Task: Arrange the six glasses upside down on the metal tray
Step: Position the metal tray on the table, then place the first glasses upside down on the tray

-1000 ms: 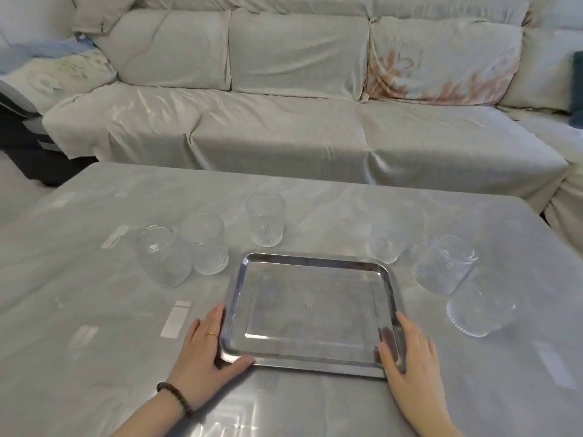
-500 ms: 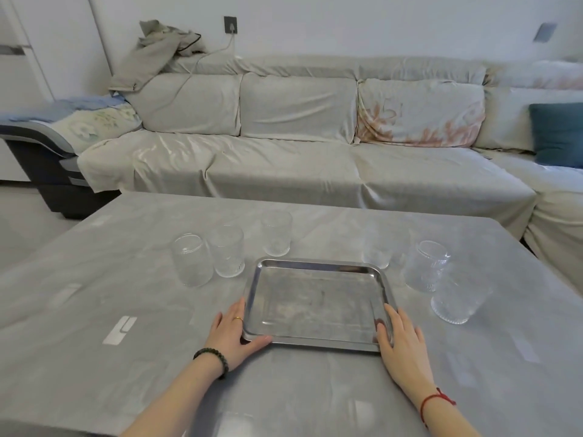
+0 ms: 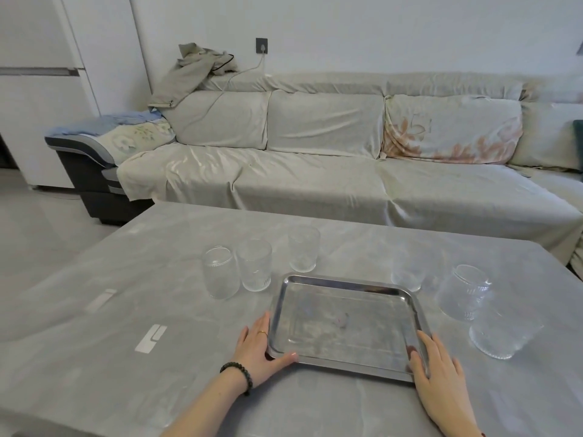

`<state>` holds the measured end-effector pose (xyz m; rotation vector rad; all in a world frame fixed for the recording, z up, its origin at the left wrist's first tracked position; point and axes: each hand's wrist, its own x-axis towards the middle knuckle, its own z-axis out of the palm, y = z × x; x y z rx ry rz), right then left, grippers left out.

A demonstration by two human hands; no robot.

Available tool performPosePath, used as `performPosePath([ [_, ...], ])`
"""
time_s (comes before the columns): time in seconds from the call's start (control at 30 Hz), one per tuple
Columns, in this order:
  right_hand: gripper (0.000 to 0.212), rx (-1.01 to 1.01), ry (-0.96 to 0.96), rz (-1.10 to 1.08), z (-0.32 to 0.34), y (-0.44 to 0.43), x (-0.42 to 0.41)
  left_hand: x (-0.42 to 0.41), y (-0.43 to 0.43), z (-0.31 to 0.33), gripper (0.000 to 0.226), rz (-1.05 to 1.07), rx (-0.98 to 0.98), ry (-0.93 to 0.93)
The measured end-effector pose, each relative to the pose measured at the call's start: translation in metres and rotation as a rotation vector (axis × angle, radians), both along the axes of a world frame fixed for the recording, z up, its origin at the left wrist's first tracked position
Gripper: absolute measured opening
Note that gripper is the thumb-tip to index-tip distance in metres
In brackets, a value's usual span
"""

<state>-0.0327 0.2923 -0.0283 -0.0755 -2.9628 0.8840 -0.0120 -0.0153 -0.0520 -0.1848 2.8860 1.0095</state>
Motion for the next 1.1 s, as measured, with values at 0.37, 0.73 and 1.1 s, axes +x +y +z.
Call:
performPosePath([
  [0.37,0.044,-0.069,0.308,0.111,0.023,-0.022,-0.011,-0.067,-0.035,0.088,0.079,0.105,-0.185,0.487],
  [0.73,0.047,-0.241,0.139,0.431,0.044,-0.12,-0.048,-0.14,-0.066,0.106,0.098,0.029,-0.621,-0.129],
  [1.1,0.045,-0.863,-0.144,0.286,0.047,-0.158,-0.059,-0.104,-0.05,0.12,0.087,0.222,-0.107,0.473],
])
